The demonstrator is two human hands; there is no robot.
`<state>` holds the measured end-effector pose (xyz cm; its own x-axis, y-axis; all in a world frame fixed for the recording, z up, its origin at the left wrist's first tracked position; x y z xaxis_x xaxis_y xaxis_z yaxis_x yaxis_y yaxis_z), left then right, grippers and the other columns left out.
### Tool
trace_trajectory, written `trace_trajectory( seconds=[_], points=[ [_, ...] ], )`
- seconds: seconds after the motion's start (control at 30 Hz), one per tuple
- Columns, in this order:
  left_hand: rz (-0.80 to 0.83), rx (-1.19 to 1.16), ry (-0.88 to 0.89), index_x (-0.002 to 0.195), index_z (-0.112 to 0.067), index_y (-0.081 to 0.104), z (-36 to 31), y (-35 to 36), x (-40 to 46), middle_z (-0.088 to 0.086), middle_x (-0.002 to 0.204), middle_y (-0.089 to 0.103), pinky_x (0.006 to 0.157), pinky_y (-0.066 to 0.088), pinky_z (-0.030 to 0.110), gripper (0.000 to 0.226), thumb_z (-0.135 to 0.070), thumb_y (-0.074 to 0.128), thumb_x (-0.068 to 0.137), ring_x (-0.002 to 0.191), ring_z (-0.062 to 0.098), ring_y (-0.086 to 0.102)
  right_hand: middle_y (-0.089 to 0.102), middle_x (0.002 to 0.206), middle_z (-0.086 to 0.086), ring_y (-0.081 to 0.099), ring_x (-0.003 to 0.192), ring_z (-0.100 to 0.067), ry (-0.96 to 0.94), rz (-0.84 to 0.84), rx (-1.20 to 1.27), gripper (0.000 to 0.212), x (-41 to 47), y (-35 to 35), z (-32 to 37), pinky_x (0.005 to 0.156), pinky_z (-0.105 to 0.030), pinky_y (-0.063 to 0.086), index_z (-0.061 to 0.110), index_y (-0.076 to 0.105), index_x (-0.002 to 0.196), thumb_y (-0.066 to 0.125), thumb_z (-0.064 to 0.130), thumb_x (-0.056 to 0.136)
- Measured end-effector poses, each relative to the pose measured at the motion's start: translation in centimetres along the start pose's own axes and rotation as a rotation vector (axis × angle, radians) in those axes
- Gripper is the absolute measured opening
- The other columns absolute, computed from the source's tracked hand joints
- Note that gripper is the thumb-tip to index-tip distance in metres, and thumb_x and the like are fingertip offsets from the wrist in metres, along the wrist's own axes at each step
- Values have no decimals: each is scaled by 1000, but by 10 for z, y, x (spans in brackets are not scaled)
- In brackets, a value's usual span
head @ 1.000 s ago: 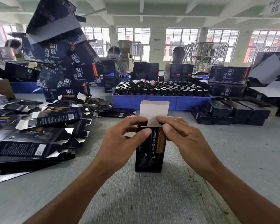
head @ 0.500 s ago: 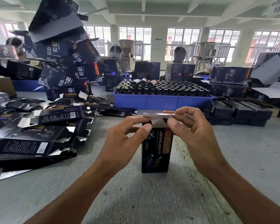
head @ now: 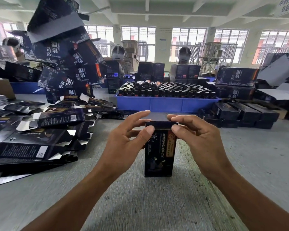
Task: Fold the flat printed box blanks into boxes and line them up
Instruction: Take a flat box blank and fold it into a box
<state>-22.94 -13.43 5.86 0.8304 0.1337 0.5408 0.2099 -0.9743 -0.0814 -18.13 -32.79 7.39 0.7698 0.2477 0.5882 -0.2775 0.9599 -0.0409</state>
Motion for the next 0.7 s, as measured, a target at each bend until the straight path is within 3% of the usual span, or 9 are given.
trace_trajectory(
  seconds=[0.13,0.33,0.43,0.5,0.57,0.63,0.7],
  points=[
    [13,47,33,118,-45,69,3,2,-1,-12,120,69,78,61,32,25,-38,62,94,108,14,68,74,111,15,69,105,-2,-45,3,-81,23,-2,-1,-4,83,-14,54,19,75,103,65,1,92],
    [-23,312,190,122,-32,71,7,-1,-3,-19,115,67,70,55,17,29,-35,62,95,106,7,66,69,122,15,62,116,0,-233,-11,-425,16,-3,-6,-14,91,-23,55,23,75,108,67,18,95],
    [14,337,182,129,-32,65,11,-2,-3,-14,118,68,70,58,21,38,-36,65,91,104,6,68,66,127,18,61,117,3,-218,-14,-440,19,-3,-5,-19,90,-23,56,28,70,115,66,26,96],
    [77,321,99,132,-46,55,15,-1,-4,-16,118,67,70,59,22,46,-42,66,88,102,5,68,62,133,18,59,116,5,-158,11,-505,30,-4,-4,-24,92,-25,56,41,59,127,62,37,97],
    [77,327,38,131,-57,46,19,0,-4,-19,114,66,70,60,23,50,-43,67,88,99,4,69,54,143,15,56,115,5,-46,96,-603,55,-7,0,-30,97,-30,53,54,35,142,62,45,95],
    [-4,353,9,130,-59,43,24,-1,-1,-19,111,65,69,60,25,52,-40,68,89,93,3,70,42,152,15,52,119,1,54,196,-688,78,-11,6,-37,103,-35,49,58,12,148,65,50,91],
    [-112,360,-48,129,-56,43,30,-4,3,-17,107,66,69,59,27,52,-36,70,89,86,4,71,37,152,16,50,122,-5,63,283,-775,83,-14,12,-43,105,-37,48,56,9,147,62,63,84]
  ],
)
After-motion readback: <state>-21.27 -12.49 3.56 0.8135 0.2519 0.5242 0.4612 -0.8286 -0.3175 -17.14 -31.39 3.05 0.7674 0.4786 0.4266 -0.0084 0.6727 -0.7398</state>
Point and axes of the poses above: each hand's wrist, its own x-axis towards the middle knuckle, its own y-axis out of the palm, z = x × y, the point moved 1 cm from there along x, towards the middle knuckle
